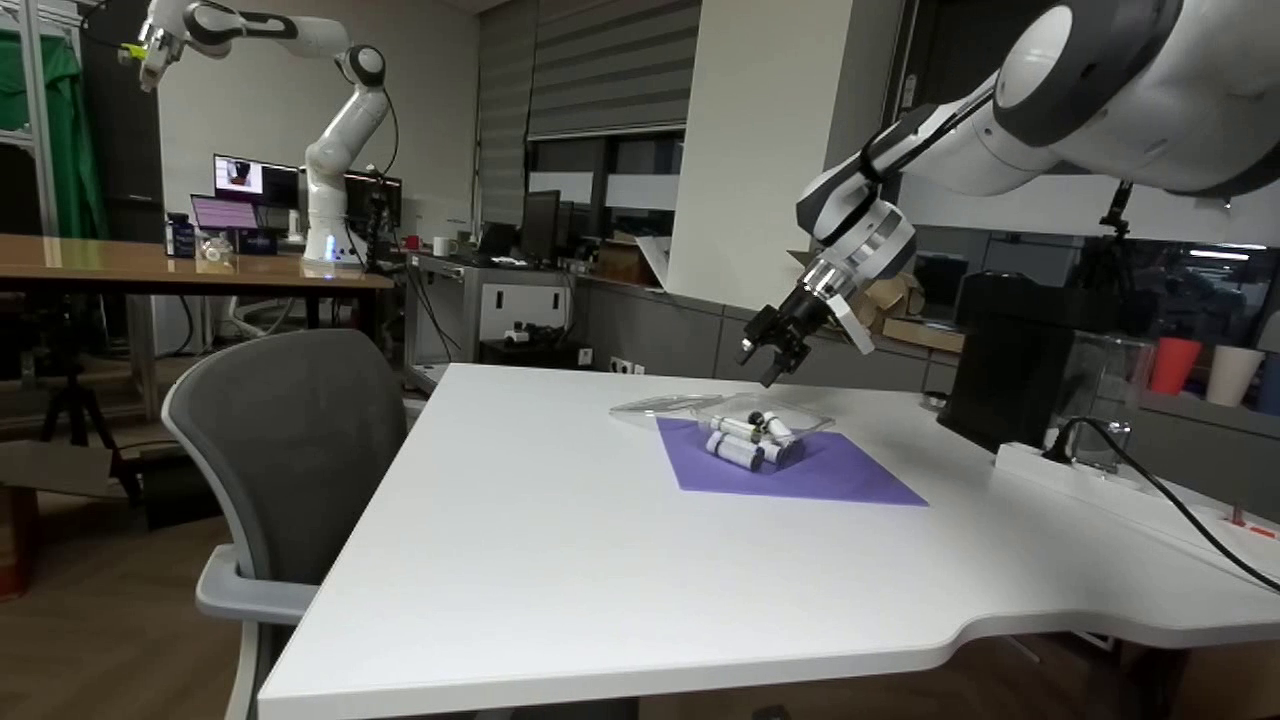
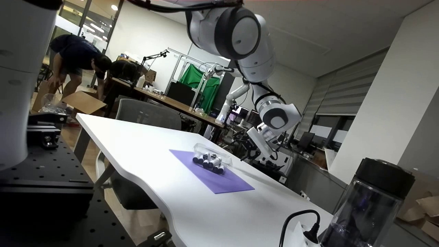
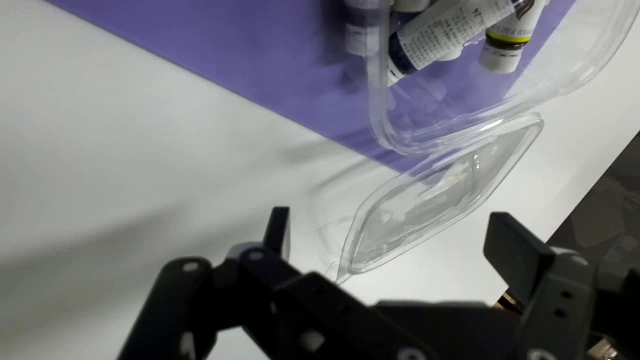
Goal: Close the container
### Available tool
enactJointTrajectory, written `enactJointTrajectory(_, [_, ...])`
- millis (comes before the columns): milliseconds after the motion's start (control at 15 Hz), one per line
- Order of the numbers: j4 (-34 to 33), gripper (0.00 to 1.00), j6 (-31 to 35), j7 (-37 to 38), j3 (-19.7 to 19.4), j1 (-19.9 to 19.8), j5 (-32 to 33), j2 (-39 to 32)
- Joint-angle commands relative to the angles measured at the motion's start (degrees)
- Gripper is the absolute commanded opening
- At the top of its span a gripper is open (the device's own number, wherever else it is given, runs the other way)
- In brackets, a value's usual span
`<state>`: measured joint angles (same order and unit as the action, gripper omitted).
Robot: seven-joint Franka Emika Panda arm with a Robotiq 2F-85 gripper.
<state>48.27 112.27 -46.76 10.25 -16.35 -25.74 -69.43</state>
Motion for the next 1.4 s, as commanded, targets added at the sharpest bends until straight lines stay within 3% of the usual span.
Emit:
enactJointTrajectory(0, [-13.48, 1.00, -5.79, 3.92, 0.98, 1.61, 0.15, -8.95])
enactJointTrajectory(200, [-18.56, 1.00, -9.81, 7.01, 1.50, 2.40, -0.62, -13.06])
enactJointTrajectory(533, [-22.54, 1.00, -15.49, 12.75, 6.20, 1.20, -0.94, -17.03])
enactJointTrajectory(733, [-17.95, 1.00, -14.27, 13.24, 7.70, -0.13, -4.01, -14.59])
enactJointTrajectory(1067, [-18.08, 1.00, -14.66, 16.09, 10.87, -2.82, -11.40, -14.59])
enactJointTrajectory(1333, [-17.65, 1.00, -20.11, 16.67, 12.51, -5.52, -19.29, -14.56])
